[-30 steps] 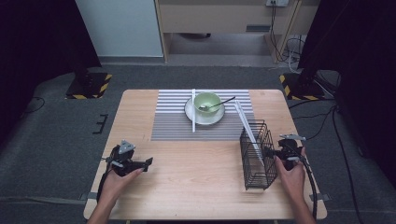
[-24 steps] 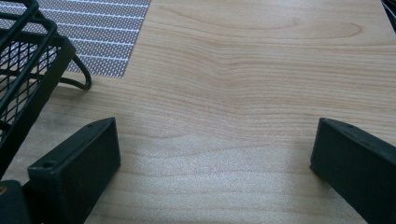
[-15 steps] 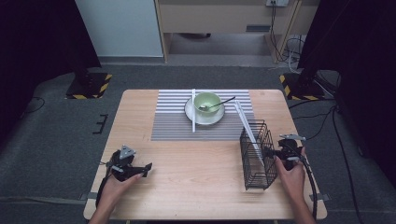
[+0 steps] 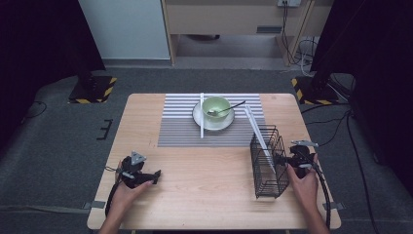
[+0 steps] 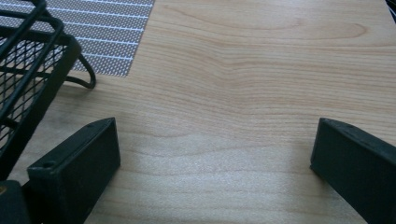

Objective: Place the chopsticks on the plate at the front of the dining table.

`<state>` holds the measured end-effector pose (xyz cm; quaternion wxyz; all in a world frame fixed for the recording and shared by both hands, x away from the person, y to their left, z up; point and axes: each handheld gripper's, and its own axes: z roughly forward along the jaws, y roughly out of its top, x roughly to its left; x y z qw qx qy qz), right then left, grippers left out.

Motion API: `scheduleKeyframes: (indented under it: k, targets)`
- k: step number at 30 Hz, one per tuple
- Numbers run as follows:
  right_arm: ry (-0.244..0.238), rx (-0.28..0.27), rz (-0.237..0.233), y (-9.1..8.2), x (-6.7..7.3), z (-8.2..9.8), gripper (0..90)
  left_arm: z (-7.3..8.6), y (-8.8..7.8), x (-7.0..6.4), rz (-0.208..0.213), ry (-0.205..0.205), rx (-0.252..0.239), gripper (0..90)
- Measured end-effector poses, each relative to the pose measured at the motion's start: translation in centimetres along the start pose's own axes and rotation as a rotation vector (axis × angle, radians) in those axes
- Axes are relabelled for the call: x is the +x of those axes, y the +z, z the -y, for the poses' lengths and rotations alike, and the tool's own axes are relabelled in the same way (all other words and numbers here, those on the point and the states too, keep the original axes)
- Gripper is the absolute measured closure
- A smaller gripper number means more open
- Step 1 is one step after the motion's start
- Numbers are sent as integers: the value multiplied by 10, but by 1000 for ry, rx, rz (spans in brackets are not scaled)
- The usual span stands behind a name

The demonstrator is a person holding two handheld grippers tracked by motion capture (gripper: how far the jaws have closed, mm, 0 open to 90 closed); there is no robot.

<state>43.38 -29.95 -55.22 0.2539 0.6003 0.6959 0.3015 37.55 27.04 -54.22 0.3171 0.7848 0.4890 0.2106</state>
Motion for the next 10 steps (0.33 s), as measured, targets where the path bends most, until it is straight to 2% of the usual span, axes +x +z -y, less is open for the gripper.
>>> scheduleKeyframes:
  k: [10]
  targets:
    - [22, 5, 14, -1, 1, 1, 6, -5, 5, -1, -43, -43, -1, 0]
